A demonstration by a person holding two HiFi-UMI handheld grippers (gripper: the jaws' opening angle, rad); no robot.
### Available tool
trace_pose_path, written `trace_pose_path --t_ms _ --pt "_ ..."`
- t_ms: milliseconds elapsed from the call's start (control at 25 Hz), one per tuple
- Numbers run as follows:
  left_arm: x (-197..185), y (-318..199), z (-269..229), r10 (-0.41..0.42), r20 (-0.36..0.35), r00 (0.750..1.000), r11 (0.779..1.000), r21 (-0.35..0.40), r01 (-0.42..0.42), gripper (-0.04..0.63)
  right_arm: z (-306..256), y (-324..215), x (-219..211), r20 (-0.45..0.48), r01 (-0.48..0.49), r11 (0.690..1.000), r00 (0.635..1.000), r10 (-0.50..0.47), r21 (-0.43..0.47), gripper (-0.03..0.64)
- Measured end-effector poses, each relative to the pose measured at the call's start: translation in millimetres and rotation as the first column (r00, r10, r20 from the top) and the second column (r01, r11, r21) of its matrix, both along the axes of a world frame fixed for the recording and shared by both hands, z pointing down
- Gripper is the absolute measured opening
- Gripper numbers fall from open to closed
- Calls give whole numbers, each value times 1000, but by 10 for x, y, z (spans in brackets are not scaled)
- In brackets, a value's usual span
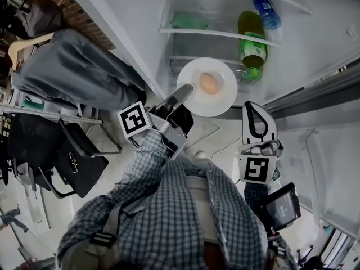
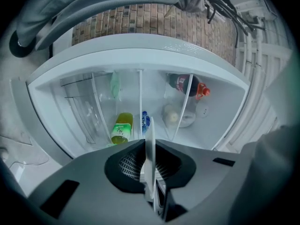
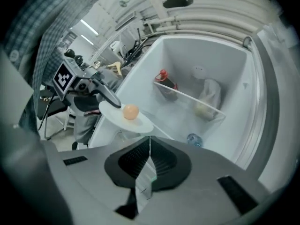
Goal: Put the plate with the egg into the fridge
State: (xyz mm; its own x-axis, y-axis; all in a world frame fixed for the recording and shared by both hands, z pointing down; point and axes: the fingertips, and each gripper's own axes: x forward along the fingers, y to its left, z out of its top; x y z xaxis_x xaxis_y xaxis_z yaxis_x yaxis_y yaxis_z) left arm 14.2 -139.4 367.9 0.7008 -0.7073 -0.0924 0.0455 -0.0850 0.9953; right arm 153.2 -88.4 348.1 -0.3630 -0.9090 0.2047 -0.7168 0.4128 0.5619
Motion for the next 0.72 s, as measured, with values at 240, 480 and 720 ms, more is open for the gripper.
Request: trace_pose_path --t_ms 240,480,720 --pt "-22 21 -13 -51 -12 999 999 -10 51 38 82 51 -187 -225 102 990 971 -77 100 9" --pt "-42 -1 -38 -78 -32 996 996 -33 77 38 96 79 -291 -429 172 972 899 -89 159 28" --pt "37 -55 -57 -76 -43 996 996 -42 74 38 102 59 -319 -525 222 956 846 -91 191 89"
